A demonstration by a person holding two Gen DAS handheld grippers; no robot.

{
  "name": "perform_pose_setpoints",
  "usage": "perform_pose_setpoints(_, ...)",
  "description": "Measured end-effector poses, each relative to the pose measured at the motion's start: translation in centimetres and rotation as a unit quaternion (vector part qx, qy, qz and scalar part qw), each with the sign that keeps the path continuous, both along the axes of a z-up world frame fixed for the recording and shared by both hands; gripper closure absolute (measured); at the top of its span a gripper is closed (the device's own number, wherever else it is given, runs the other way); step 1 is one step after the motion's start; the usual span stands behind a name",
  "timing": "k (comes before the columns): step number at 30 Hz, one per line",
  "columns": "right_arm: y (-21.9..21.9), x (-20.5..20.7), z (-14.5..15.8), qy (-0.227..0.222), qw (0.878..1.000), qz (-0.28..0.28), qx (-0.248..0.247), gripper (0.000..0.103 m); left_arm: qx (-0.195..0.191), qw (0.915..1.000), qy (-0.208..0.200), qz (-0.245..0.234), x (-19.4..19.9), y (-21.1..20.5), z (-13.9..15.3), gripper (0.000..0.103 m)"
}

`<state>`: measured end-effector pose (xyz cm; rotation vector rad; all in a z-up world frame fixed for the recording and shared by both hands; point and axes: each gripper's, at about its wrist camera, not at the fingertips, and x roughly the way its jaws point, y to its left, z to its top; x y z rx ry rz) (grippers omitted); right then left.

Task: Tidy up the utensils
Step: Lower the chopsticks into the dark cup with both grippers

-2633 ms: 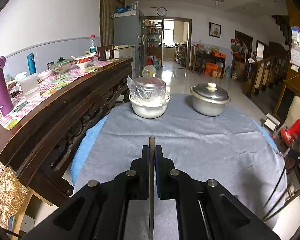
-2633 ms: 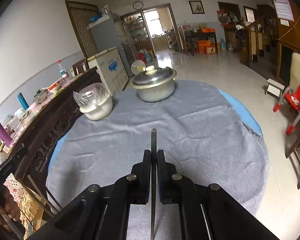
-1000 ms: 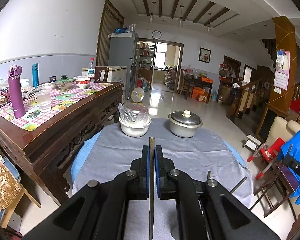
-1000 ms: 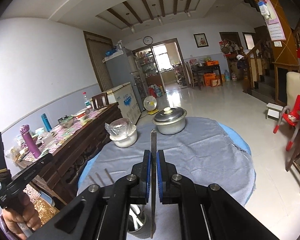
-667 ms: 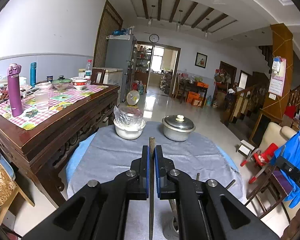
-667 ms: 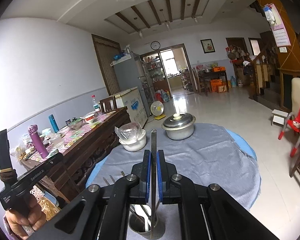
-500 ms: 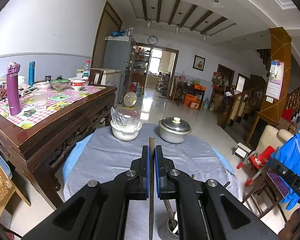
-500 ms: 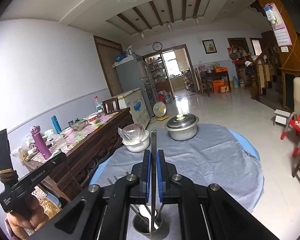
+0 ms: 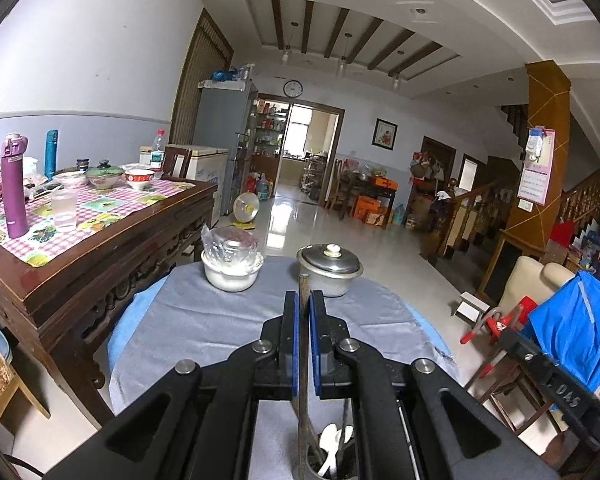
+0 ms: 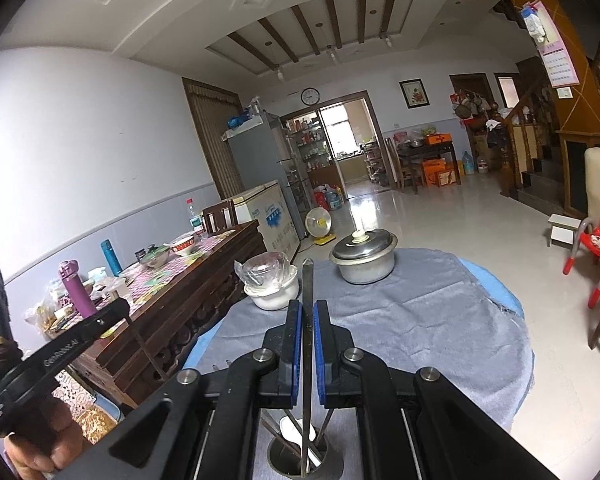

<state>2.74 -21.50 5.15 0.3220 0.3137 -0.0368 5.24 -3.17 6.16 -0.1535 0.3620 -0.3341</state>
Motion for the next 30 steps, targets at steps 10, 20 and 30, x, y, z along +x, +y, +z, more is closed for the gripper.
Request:
perform_pose_setpoints(10,0.1,1.1,-0.6,-0.008,1.000,-0.013,-0.011,0.096,-0.008,0.9995,-0.028,-0.008,-0.6,-2.1,1.0,0.098)
perform_pose_setpoints(20,-0.1,1.8,-2.4,0.009,1.000,-0.007,-0.006,0.096,0.003,0.9999,-0.009,-0.004,0.2,-3.6,-1.1,0.098)
perform_pose_setpoints(30,0.4,1.7,-2.7,0.013,1.000,0.002,-0.006,0.096,0.019,0.9998,-0.006,0.000,0.0,-3.9,-1.5,0.098)
